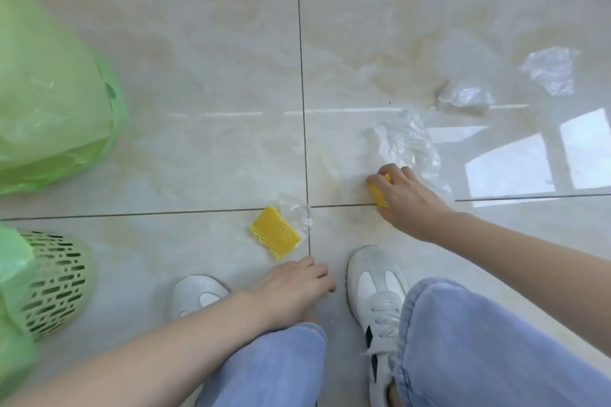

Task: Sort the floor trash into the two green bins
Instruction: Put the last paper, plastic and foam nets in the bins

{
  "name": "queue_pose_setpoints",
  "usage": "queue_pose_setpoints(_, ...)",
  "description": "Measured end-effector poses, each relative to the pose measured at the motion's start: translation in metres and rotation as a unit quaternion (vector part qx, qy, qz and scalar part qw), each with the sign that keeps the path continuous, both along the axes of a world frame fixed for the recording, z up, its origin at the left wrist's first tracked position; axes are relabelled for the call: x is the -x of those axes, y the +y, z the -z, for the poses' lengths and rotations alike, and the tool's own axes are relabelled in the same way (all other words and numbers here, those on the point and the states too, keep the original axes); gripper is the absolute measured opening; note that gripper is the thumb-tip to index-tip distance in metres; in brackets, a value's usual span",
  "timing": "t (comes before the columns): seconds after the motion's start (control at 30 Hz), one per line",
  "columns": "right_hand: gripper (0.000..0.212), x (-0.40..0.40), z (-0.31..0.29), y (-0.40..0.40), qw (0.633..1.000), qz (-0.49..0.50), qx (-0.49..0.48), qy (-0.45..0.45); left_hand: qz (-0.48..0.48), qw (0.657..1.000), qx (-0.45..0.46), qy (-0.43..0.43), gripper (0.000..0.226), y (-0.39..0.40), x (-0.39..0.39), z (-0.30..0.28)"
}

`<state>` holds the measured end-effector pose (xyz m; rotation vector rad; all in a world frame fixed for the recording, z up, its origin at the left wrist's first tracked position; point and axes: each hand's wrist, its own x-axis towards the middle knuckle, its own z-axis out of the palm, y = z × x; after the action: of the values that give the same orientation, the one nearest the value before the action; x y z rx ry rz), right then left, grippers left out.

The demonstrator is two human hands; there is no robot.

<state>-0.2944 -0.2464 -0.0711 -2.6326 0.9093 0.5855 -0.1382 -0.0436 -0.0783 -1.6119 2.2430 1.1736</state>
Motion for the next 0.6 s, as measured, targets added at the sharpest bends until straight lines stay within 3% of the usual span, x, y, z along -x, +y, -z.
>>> queue_pose_setpoints(0.13,0.04,-0.003,0.007,0.001,1.0,0.024,0.007,-0.004,0.076,0.995,0.067,-0.025,0.021,0.006,0.006,0.01)
queue_pose_setpoints(0.33,0.041,-0.006,0.007,-0.001,0.995,0.087,-0.055,-0.016,0.08,0.992,0.093,-0.041,0.009,0.007,0.002,0.014)
queue_pose_setpoints(0.47,0.022,-0.008,0.004,0.004,0.992,0.098,-0.079,-0.014,-0.012,0.997,0.074,-0.005,0.017,0.006,-0.005,0.012)
queue_pose_setpoints(0.53,0.019,-0.007,0.004,0.01,0.989,0.108,-0.092,-0.03,-0.109,0.992,0.058,0.026,0.007,0.002,-0.007,0.011)
queue_pose_setpoints(0.6,0.022,-0.006,0.005,0.017,0.982,0.137,-0.119,-0.062,-0.191,0.978,0.053,0.061,0.022,-0.002,-0.007,0.007)
